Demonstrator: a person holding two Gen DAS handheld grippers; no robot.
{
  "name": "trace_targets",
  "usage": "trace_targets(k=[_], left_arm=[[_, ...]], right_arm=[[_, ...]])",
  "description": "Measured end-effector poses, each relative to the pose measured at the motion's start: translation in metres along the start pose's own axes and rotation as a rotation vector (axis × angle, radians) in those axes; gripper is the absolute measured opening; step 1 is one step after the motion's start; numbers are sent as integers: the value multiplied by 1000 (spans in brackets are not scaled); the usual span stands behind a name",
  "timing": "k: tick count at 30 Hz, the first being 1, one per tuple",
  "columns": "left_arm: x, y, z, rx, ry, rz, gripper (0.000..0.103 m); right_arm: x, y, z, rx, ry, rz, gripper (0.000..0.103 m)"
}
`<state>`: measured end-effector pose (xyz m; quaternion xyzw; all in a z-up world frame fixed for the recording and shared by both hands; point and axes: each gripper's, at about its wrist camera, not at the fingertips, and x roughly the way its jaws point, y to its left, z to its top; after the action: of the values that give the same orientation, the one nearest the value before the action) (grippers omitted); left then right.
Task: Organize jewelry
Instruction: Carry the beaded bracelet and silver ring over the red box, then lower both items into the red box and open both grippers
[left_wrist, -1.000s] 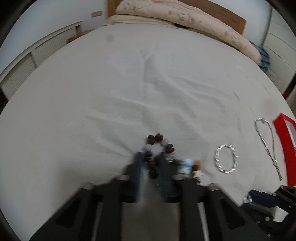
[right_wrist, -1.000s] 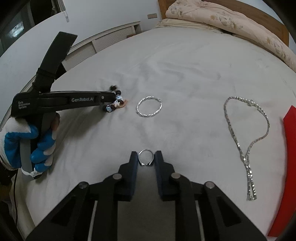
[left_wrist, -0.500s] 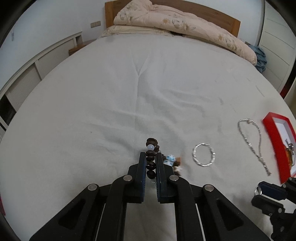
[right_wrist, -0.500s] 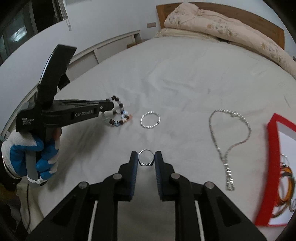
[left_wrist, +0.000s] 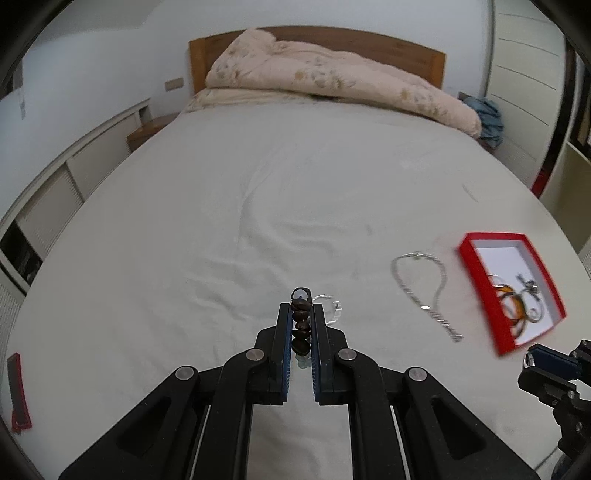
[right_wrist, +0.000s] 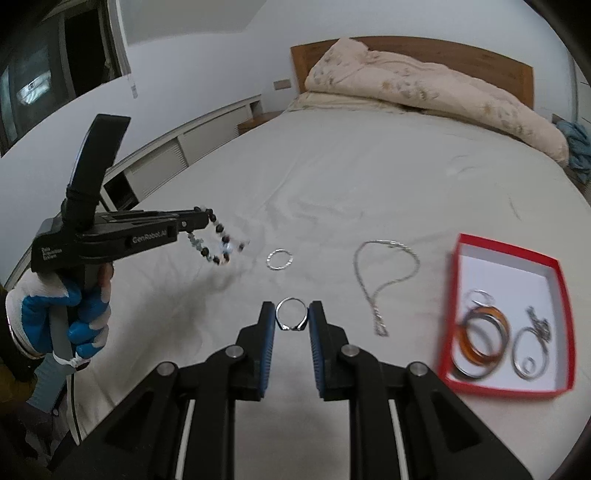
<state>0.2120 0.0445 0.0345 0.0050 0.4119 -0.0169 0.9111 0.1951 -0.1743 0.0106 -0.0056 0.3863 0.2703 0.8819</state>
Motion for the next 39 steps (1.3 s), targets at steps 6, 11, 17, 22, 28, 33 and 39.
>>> trace_targets(k=[6, 11, 17, 22, 28, 33, 39], left_arm=[[-15, -55, 5, 60, -20, -62, 9], [-14, -113, 12, 120, -21, -127, 9], [6, -180, 25, 190, -5, -209, 9], [31, -230, 31, 238, 18, -275, 9], [62, -270, 28, 280, 62, -338, 9], [85, -286, 15, 301, 109, -358, 9], [105, -285, -4, 308, 173, -358, 9]], right_arm=[[-40, -33, -15, 53, -24, -45, 17], [-65, -76, -24, 104, -43, -100, 17], [-75, -134, -30, 168, -55, -165, 17], [-65, -178, -37, 216, -38, -208, 17], [-39, -224, -45, 267, 5, -248, 17], [-17, -244, -50, 283, 56, -262, 17], [1, -254, -59, 286, 118, -272, 17]])
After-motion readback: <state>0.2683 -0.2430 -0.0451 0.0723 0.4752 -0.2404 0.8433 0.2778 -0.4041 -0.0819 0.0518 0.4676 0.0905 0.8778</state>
